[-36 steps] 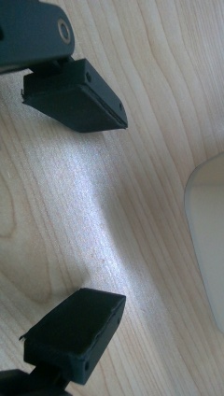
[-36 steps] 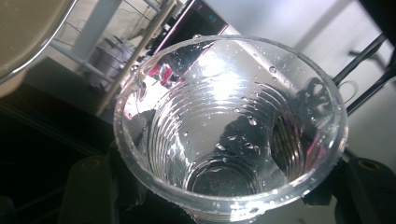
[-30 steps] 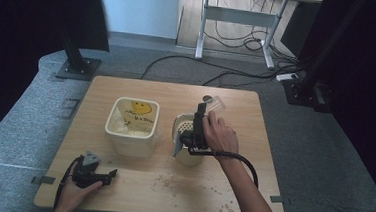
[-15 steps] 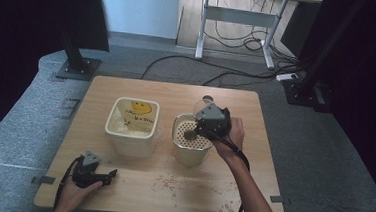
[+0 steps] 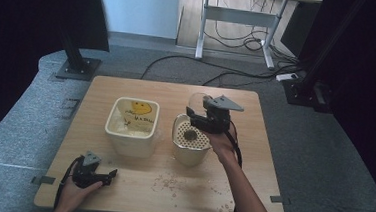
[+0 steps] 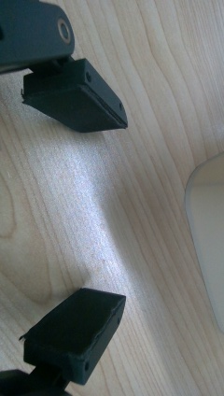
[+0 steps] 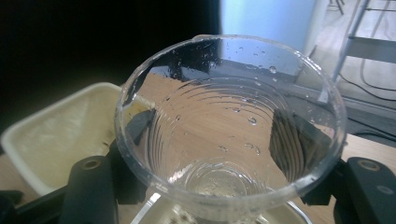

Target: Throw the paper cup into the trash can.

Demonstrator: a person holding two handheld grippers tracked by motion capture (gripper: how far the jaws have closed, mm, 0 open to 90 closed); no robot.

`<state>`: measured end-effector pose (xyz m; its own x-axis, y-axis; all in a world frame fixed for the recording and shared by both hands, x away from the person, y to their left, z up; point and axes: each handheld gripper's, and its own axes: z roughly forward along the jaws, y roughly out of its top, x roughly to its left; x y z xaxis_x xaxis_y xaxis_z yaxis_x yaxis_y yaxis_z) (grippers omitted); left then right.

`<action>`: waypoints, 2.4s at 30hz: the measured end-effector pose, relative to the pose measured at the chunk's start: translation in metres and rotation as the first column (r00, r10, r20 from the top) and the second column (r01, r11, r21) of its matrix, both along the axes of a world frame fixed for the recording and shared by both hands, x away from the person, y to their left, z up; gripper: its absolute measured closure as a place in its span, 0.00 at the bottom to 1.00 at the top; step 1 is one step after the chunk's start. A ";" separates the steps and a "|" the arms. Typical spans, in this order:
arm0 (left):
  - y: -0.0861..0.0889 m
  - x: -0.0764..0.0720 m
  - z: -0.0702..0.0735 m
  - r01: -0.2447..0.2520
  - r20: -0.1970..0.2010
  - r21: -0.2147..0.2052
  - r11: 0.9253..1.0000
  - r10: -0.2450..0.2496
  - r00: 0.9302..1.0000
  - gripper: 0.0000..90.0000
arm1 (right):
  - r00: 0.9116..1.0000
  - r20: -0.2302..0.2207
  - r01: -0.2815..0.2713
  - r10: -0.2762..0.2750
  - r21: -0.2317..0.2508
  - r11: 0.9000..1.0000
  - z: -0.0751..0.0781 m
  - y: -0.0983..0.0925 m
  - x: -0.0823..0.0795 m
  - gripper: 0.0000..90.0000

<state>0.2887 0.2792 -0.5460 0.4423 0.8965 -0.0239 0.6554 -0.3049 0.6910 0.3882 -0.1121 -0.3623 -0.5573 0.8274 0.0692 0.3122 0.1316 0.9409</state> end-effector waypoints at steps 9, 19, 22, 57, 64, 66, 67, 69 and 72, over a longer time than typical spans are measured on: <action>-0.001 0.000 0.000 0.001 -0.002 0.009 1.000 -0.001 1.000 0.14 | 0.993 -0.006 -0.118 0.118 -0.006 0.993 0.014 0.074 0.013 0.36; -0.001 0.000 0.000 0.016 -0.003 0.020 1.000 -0.016 1.000 0.14 | 0.984 -0.094 -0.157 0.153 -0.041 0.987 -0.002 0.154 0.038 0.14; -0.001 0.000 0.000 0.018 -0.004 0.021 1.000 -0.018 1.000 0.14 | 0.977 -0.132 -0.178 0.168 -0.064 0.982 -0.009 0.162 0.043 0.13; -0.001 0.000 0.000 0.019 -0.003 0.021 1.000 -0.019 1.000 0.13 | 0.999 0.038 0.009 -0.010 0.015 1.000 -0.069 -0.073 -0.076 0.22; -0.002 0.000 0.000 0.018 -0.001 0.022 1.000 -0.018 1.000 0.13 | 0.999 -0.023 0.031 -0.030 0.035 0.999 -0.114 -0.105 -0.102 0.22; -0.002 0.000 0.000 0.018 -0.001 0.022 1.000 -0.018 1.000 0.13 | 0.998 -0.046 0.042 -0.041 0.023 0.999 -0.126 -0.109 -0.103 0.22; -0.002 0.000 0.000 0.018 -0.001 0.022 1.000 -0.018 1.000 0.13 | 0.997 -0.055 0.047 -0.046 0.021 0.999 -0.131 -0.111 -0.104 0.22; -0.002 0.000 0.000 0.018 -0.001 0.022 1.000 -0.018 1.000 0.13 | 0.996 -0.075 0.056 -0.054 0.016 0.998 -0.141 -0.113 -0.103 0.22; -0.002 0.000 0.000 0.018 -0.001 0.021 1.000 -0.018 1.000 0.13 | 0.995 -0.080 0.056 -0.056 0.003 0.998 -0.142 -0.113 -0.102 0.22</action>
<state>0.2892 0.2776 -0.5463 0.4585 0.8887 -0.0051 0.6503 -0.3315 0.6835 0.2867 -0.2248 -0.5044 -0.5026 0.8567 0.1160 0.3934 0.1073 0.9131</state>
